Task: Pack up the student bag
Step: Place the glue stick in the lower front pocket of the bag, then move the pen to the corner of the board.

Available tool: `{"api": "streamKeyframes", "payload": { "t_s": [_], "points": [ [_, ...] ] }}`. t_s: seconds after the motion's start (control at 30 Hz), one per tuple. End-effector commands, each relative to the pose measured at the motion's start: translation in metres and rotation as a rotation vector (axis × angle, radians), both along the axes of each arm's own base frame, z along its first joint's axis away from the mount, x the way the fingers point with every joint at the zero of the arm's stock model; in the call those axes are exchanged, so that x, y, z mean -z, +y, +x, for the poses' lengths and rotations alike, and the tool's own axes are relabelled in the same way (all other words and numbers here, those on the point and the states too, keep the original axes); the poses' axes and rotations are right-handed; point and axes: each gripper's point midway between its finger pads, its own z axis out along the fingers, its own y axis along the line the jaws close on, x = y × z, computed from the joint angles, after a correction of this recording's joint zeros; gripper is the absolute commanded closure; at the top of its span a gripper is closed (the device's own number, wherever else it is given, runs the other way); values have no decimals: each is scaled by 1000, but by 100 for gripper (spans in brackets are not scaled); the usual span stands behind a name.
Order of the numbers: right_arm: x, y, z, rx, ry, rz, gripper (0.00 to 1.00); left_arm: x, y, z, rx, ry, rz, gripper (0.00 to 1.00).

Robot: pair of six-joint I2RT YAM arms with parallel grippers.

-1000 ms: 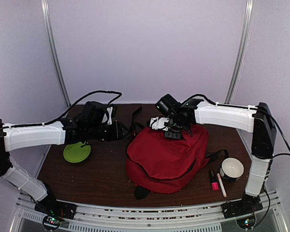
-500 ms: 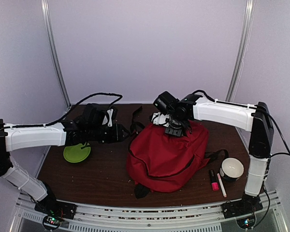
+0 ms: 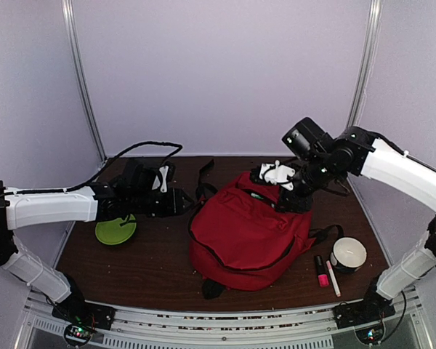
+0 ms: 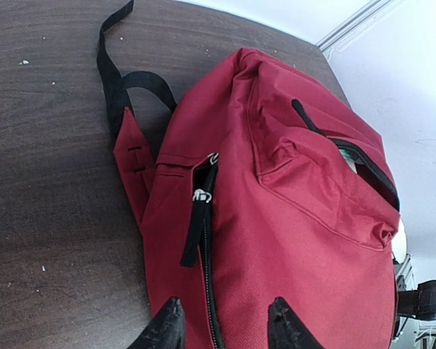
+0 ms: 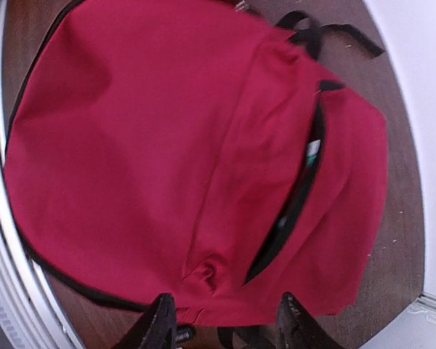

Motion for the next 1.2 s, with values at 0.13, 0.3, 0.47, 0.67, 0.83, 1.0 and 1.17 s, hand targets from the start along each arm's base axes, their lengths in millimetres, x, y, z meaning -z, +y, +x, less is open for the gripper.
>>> {"api": "streamKeyframes", "payload": {
  "t_s": [0.13,0.3,0.47,0.67,0.83,1.0,1.17],
  "points": [
    [85,-104,-88,-163,238,-206,57,-25,1,10,-16,-87,-21,58],
    [120,-155,-115,-355,207,-362,50,-26,-3,11,7,-99,-19,59],
    [148,-149,-120,-586,109,-373,34,-22,-2,12,4,-94,-13,59],
    [176,-143,-119,-715,143,-471,33,-19,4,7,-20,-79,-35,59],
    [201,-149,-117,-796,109,-572,33,-20,10,5,-39,-81,-31,59],
    [214,-151,-109,-814,74,-642,33,-23,9,7,-40,-82,-32,59],
    [223,-144,-102,-810,31,-645,34,-19,6,7,-32,-73,-31,59]
  ]
}}
